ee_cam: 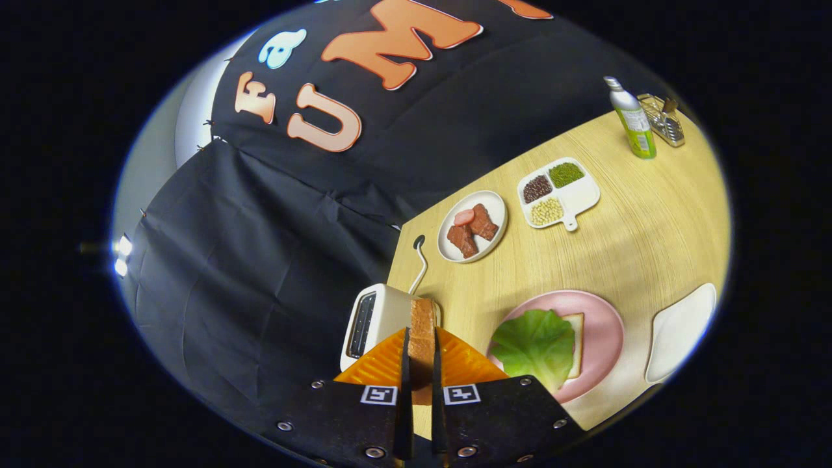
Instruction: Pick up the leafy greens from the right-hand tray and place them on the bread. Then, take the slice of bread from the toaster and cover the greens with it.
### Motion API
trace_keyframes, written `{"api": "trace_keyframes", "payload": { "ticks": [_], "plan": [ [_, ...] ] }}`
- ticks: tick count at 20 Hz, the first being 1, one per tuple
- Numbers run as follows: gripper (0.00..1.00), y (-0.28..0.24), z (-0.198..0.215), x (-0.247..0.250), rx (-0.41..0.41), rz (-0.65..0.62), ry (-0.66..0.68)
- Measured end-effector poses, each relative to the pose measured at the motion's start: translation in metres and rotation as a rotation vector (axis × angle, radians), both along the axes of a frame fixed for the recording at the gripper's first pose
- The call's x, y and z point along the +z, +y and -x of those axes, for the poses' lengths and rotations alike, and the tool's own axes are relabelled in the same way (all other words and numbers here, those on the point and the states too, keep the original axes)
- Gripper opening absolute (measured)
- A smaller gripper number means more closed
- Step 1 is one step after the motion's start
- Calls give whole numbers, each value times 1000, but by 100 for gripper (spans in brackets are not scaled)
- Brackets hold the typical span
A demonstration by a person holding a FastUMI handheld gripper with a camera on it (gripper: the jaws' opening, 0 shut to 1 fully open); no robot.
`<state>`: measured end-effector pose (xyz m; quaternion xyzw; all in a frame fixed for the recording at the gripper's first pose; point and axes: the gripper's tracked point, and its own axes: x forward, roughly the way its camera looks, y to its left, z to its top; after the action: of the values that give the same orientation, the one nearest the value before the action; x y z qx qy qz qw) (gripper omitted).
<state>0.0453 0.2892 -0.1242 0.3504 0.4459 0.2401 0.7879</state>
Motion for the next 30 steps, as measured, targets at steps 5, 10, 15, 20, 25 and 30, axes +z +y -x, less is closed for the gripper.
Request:
{"api": "trace_keyframes", "payload": {
  "ticks": [5, 10, 15, 20, 25, 30],
  "plan": [
    [12, -18, 9, -38, -17, -19, 46],
    [11, -27, 16, -76, -33, -52, 91],
    [11, -35, 16, -106, -51, -79, 114],
    [12, -44, 16, -127, -72, -118, 131],
    [11, -50, 19, -143, -98, -169, 169],
    [16, -60, 10, -138, -168, -210, 160]
  ]
}}
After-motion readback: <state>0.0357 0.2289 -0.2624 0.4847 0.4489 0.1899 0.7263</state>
